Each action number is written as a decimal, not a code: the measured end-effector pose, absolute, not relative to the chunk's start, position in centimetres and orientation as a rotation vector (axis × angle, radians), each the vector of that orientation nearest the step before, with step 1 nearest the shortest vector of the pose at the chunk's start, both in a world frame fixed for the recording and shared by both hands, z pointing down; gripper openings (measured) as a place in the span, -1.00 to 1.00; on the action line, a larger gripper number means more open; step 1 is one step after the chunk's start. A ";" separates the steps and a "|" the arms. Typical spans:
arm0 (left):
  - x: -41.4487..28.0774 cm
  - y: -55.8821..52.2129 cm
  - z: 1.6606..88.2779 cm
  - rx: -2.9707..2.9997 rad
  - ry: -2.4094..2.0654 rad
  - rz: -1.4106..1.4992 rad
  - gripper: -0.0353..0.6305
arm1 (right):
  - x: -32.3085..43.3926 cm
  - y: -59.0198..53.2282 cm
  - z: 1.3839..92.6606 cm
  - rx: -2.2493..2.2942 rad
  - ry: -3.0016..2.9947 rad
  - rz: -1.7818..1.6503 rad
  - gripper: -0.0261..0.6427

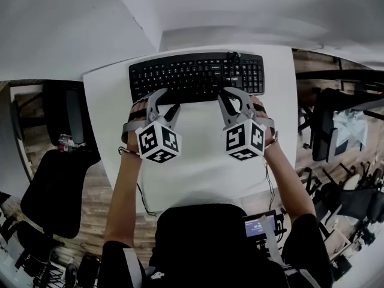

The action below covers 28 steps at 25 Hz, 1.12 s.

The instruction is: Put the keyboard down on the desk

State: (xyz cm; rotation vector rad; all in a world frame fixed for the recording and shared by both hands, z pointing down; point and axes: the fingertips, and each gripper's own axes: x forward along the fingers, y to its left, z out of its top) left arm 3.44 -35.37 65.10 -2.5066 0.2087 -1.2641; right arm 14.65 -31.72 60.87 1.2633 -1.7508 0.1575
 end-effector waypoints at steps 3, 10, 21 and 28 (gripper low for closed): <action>3.5 -35.4 63.1 -2.544 0.273 -1.235 -0.23 | 15.0 -32.0 58.7 1.350 -1.771 0.177 -0.75; 3.0 -34.8 57.8 -2.621 0.405 -1.121 -0.42 | 14.9 -31.3 53.4 1.514 -1.829 0.216 -0.78; 1.5 -31.3 50.3 -2.695 0.605 -0.880 -0.75 | 12.3 -28.7 45.8 1.688 -1.955 0.122 -0.79; 0.9 -28.6 44.2 -2.728 0.741 -0.713 -0.81 | 10.9 -26.5 40.7 1.752 -2.041 0.101 -0.80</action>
